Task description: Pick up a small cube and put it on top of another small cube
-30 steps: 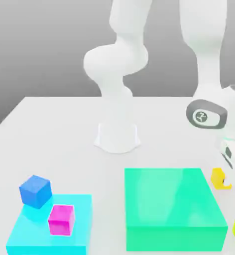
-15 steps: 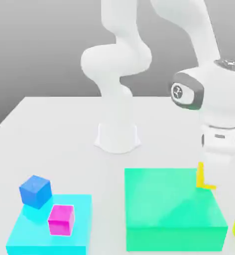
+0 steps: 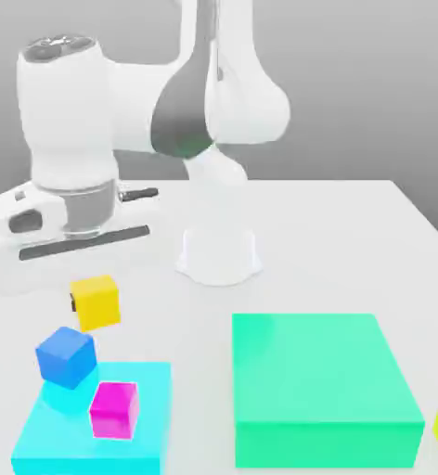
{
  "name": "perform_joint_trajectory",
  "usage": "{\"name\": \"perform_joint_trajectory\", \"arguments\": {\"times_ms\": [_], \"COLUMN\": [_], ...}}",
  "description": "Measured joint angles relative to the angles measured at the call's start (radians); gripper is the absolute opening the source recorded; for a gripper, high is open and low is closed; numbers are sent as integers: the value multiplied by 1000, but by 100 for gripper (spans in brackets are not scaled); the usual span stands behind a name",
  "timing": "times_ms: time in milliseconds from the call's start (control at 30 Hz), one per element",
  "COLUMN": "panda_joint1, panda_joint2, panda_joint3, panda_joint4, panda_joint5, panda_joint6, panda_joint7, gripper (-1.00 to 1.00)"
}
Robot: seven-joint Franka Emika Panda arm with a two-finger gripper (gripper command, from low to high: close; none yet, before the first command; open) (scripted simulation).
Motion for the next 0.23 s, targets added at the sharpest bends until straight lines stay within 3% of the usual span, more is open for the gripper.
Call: {"name": "perform_joint_trajectory", "arguments": {"times_ms": [133, 167, 233], "panda_joint1": [-2, -7, -7], "panda_joint2": [111, 126, 126], "panda_joint3": [-13, -9, -9], "panda_joint4": [-21, -24, -24], "panda_joint5": [57, 63, 63], "panda_joint6": [125, 143, 143], "panda_joint7": [-44, -49, -49], "gripper": [-100, 100, 100]}}
